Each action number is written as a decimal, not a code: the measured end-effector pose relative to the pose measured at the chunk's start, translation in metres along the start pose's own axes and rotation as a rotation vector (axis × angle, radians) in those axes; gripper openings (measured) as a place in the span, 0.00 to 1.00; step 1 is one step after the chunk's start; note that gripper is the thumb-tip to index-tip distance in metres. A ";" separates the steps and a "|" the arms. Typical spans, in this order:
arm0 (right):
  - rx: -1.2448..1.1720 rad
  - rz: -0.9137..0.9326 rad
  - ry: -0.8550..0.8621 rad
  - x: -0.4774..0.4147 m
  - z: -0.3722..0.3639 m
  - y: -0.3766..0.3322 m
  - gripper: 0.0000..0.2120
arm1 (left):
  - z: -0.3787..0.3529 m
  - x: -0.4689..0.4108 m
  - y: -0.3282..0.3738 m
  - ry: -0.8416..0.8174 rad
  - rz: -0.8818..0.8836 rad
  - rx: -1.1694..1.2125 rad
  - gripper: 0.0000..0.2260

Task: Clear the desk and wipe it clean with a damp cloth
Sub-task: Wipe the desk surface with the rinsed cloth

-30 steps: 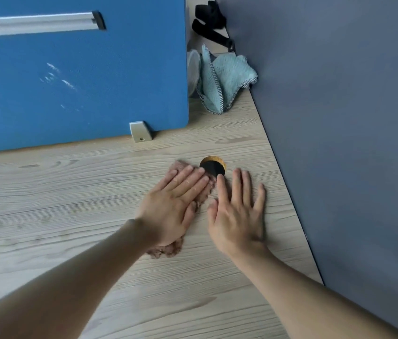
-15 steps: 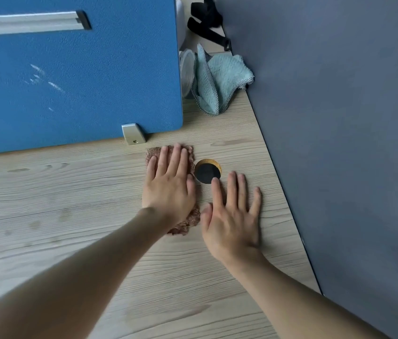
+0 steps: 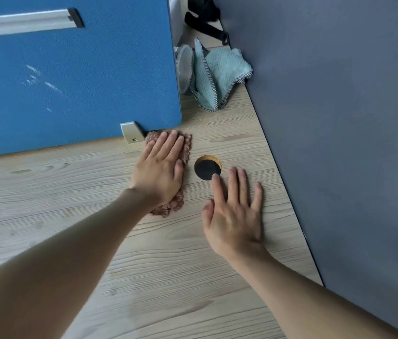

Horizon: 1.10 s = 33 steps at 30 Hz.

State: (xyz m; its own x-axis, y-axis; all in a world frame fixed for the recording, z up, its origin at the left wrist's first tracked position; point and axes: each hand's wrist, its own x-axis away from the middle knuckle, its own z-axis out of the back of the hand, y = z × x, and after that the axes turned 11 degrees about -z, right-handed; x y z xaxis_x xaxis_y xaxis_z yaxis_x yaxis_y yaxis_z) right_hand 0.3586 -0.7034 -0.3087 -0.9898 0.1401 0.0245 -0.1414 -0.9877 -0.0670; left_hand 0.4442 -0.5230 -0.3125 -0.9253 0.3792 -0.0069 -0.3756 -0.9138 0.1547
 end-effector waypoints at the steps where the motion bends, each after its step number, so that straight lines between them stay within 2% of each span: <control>1: -0.011 -0.005 0.009 -0.001 0.000 0.000 0.30 | -0.001 -0.001 0.001 0.031 0.083 0.006 0.29; 3: -0.022 -0.004 0.027 -0.002 -0.002 0.000 0.30 | -0.005 0.003 0.009 0.062 0.246 0.017 0.30; 5: -0.020 0.004 0.021 -0.002 -0.002 0.000 0.30 | -0.006 0.016 0.017 0.057 0.297 0.012 0.30; 10: -0.025 0.004 0.037 -0.002 -0.004 -0.001 0.30 | 0.000 0.030 0.008 0.017 0.175 0.029 0.30; 14: -0.055 0.057 0.062 0.004 -0.003 -0.001 0.30 | 0.000 0.023 0.004 0.017 0.214 0.017 0.30; 17: -0.041 0.103 -0.001 0.017 -0.004 -0.010 0.30 | 0.001 0.031 0.018 -0.003 0.242 0.009 0.30; 22: 0.009 0.073 -0.006 0.019 -0.006 -0.018 0.31 | 0.001 0.056 0.012 -0.023 0.065 -0.018 0.29; 28: 0.022 0.069 -0.004 0.020 -0.005 -0.018 0.31 | 0.005 0.047 0.009 -0.006 0.193 -0.012 0.30; 33: 0.040 0.072 -0.020 0.021 -0.004 -0.018 0.31 | 0.002 0.082 0.029 -0.062 0.049 0.009 0.29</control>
State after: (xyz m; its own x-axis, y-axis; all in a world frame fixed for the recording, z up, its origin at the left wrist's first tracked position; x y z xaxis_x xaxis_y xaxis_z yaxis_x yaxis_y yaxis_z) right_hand 0.3404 -0.6822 -0.3105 -0.9969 0.0672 0.0410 -0.0685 -0.9972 -0.0298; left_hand 0.3576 -0.5187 -0.3067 -0.9374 0.3428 0.0620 -0.3294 -0.9302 0.1619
